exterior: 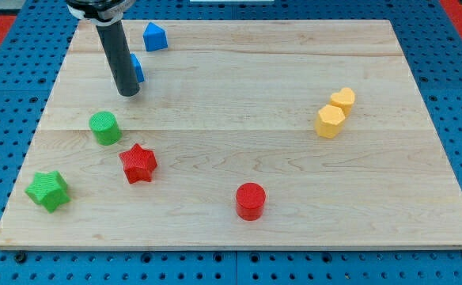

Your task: Place your arm in between the red star and green star

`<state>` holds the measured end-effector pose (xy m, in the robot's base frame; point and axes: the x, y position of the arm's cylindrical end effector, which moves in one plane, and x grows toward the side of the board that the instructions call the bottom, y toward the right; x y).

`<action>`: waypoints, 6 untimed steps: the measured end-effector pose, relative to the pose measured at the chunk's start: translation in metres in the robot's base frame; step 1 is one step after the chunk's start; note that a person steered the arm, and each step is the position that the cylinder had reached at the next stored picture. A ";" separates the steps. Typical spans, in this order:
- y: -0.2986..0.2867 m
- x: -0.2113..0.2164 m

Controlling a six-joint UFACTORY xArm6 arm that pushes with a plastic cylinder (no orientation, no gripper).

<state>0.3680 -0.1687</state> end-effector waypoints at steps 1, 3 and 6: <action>-0.001 -0.009; -0.045 -0.014; -0.019 0.124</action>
